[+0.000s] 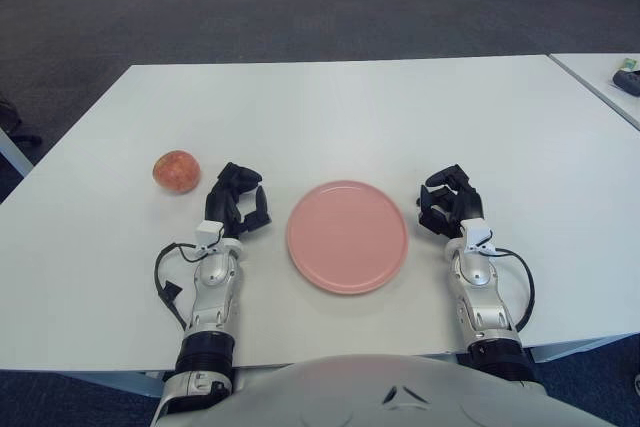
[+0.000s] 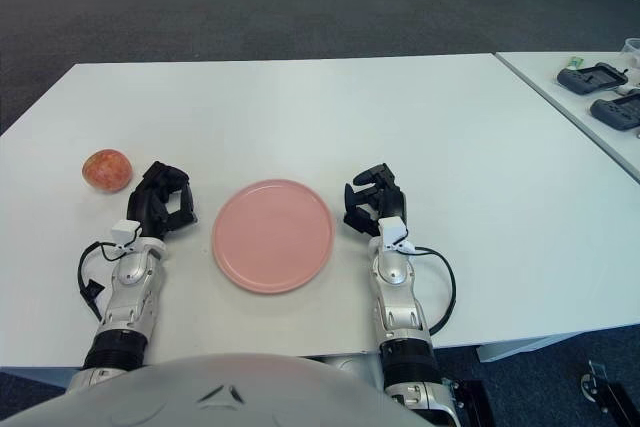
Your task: Put the apple into the plate.
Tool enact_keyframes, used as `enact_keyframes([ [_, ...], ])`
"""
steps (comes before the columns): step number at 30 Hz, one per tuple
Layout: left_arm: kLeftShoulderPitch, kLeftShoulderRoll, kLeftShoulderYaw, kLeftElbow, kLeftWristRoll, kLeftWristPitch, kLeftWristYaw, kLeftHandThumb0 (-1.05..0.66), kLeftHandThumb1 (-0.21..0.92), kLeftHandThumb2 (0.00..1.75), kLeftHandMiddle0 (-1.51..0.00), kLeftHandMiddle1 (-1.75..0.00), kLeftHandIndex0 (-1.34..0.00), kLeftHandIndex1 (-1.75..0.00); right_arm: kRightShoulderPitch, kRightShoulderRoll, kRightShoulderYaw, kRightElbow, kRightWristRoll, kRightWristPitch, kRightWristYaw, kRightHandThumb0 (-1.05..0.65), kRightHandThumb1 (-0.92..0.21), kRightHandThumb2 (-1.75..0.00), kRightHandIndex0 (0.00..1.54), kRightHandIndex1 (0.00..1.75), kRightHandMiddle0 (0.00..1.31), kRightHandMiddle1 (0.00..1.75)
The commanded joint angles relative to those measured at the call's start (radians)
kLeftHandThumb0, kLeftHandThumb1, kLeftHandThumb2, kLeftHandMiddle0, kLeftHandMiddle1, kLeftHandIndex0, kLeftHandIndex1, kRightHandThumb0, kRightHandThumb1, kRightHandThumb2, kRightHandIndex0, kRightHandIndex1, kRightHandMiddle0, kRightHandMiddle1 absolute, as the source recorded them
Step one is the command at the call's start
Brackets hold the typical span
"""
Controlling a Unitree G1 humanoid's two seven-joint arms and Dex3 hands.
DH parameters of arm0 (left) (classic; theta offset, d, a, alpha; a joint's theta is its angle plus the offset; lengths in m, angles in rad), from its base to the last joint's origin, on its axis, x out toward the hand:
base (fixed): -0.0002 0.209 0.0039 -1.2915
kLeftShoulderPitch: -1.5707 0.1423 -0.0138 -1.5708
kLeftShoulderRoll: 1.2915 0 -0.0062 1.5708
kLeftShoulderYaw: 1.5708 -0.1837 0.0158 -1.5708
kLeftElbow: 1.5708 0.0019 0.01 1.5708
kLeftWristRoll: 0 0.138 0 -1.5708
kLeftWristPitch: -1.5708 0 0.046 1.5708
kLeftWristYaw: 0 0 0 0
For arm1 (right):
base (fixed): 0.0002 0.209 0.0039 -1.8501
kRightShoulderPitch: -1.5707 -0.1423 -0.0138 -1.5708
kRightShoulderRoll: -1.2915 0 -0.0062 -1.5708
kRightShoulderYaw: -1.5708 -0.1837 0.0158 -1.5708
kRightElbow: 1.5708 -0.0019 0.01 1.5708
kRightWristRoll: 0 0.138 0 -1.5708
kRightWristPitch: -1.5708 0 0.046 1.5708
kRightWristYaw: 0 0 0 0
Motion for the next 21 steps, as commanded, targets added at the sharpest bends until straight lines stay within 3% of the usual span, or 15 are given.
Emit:
enact_keyframes([
  [1,0.044,-0.005,-0.006,-0.056,0.013,0.008,0.010,-0.47,0.35,1.29,-1.01,-1.75,-0.58,-1.75,0.012,0.000,0.000,-0.005,-0.008,0.015,-0.007,-0.40,-0.57,-1.01,0.65,1.39,0.41,1.75],
  [5,0.068,-0.006,-0.008,-0.119,0.039,-0.009,0.030,-0.46,0.37,1.27,-1.00,-1.75,-0.57,-1.75,0.015,0.000,0.000,-0.010,-0.007,0.020,-0.006,-0.40,-0.56,-1.02,0.65,1.38,0.41,1.75],
  [8,0.092,-0.001,-0.002,-0.202,0.114,-0.058,0.082,-0.47,0.34,1.29,-1.03,-1.75,-0.59,-1.75,0.015,0.001,-0.002,-0.008,-0.001,0.019,-0.004,-0.40,-0.56,-1.01,0.65,1.38,0.41,1.75],
  [14,0.096,0.014,0.012,-0.229,0.305,-0.155,0.228,-0.49,0.30,1.35,-1.08,-1.75,-0.62,-1.75,0.014,0.001,-0.002,-0.003,0.001,0.011,-0.001,-0.40,-0.57,-1.01,0.65,1.38,0.41,1.75],
  [21,0.108,0.038,0.018,-0.311,0.580,-0.108,0.419,-0.46,0.37,1.27,-1.07,-1.75,-0.57,-1.75,0.014,0.001,-0.002,0.002,0.002,0.006,0.001,-0.40,-0.58,-1.00,0.64,1.38,0.41,1.75],
])
